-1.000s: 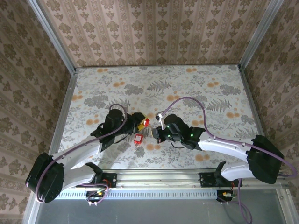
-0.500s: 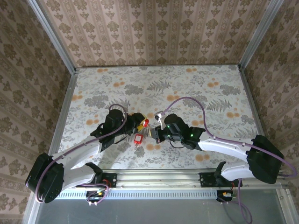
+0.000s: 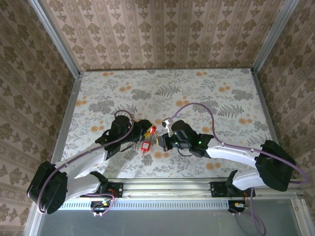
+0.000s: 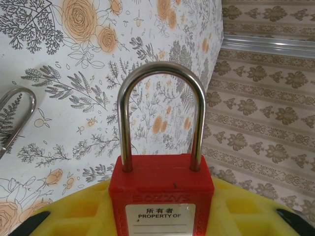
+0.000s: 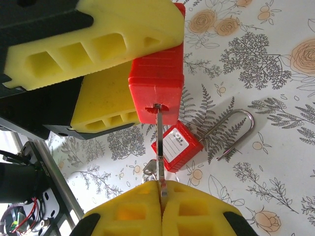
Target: Unlock with the key
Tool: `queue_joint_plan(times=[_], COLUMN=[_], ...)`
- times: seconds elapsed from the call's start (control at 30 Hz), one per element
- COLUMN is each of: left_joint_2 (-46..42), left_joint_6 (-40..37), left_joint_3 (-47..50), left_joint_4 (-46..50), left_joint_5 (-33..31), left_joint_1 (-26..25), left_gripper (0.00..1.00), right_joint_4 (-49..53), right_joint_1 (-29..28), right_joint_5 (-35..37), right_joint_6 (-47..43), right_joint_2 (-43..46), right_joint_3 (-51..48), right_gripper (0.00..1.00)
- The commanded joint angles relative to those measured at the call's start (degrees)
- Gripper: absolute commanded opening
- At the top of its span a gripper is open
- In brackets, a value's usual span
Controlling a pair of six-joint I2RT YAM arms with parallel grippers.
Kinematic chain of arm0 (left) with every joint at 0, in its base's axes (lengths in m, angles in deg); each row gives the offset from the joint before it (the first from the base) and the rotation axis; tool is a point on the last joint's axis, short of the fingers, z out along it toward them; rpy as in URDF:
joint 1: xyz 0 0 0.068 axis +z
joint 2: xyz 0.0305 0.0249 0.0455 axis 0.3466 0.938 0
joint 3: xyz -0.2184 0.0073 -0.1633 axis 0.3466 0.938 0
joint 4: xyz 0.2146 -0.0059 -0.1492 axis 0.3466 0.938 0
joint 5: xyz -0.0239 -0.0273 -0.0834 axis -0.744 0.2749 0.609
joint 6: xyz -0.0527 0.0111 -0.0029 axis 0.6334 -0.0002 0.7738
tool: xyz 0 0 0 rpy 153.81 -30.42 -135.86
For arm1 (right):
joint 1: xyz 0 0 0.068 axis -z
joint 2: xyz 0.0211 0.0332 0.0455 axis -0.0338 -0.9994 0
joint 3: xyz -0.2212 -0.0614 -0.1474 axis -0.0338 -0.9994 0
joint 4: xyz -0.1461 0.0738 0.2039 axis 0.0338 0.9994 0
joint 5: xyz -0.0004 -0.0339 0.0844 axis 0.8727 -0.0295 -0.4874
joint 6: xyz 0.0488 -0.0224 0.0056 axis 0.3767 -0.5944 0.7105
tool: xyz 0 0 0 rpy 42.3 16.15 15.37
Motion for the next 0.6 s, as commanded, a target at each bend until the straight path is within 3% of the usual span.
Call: queue_joint_plan(times=[0.0, 0.37, 0.57], left_joint_2=[-1.2, 0.5, 2.2], left_joint_6=[-1.8, -9.4, -10.8], left_joint_3=[-1.5, -7.2, -9.2], left_joint_4=[-1.2, 10.6, 11.4], left_joint_5=[1.3, -0.1, -0.7], left_joint_1=[-0.2, -3.0, -4.7], left_gripper=[0.0, 0.0, 0.0], right_joint_4=[-1.6, 0.4, 3.4], right_joint_1=[0.4, 0.4, 0.1], right_joint_5=[-0.4, 0.3, 2.8], right_joint_6=[0.5, -0.4, -0.5], right_joint_2=[-0.6, -1.6, -4.1], right_joint_3=[1.3, 3.7, 6.5], right_gripper=[0.0, 0.0, 0.0])
